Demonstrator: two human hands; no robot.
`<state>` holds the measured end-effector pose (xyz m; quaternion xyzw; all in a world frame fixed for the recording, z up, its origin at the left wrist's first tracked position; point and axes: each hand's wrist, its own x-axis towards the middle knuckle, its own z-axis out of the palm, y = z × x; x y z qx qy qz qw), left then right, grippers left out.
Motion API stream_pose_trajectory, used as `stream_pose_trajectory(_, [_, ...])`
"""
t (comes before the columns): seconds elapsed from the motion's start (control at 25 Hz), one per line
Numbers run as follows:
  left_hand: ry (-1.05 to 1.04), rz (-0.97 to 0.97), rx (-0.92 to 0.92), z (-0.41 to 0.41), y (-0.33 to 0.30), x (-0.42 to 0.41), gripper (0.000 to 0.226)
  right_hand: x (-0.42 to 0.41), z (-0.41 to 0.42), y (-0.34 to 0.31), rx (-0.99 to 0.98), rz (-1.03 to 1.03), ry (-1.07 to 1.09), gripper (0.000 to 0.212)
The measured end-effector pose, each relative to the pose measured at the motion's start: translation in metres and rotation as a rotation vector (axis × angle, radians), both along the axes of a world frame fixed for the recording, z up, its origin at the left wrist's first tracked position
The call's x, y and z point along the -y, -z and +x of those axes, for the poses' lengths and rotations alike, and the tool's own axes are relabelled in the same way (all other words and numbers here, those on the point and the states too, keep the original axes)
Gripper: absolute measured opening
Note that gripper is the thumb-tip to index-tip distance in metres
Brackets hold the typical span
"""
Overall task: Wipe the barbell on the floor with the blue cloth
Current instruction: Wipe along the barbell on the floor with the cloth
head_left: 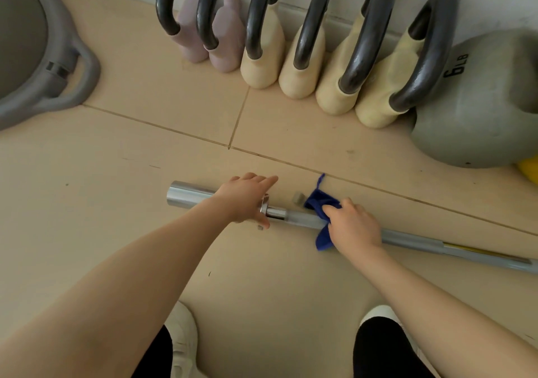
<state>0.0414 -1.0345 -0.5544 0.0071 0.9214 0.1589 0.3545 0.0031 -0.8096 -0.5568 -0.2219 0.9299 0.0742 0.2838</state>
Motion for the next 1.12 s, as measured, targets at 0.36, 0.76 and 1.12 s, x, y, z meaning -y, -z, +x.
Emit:
stream_pose_trajectory(0.36, [-0.031, -0.129, -0.468, 0.003, -0.009, -0.02, 0.054, -0.006, -0.01, 0.005, -0.173, -0.027, -0.102, 0.05])
stream_pose_trajectory(0.76, [0.298, -0.196, -0.359, 0.01, 0.014, -0.015, 0.057, -0.001, -0.022, 0.006, -0.142, -0.093, -0.08, 0.052])
stream_pose_trajectory(1.12, [0.205, -0.216, -0.329, -0.008, 0.007, -0.02, 0.06, 0.011, -0.018, 0.009, -0.194, -0.222, 0.076, 0.046])
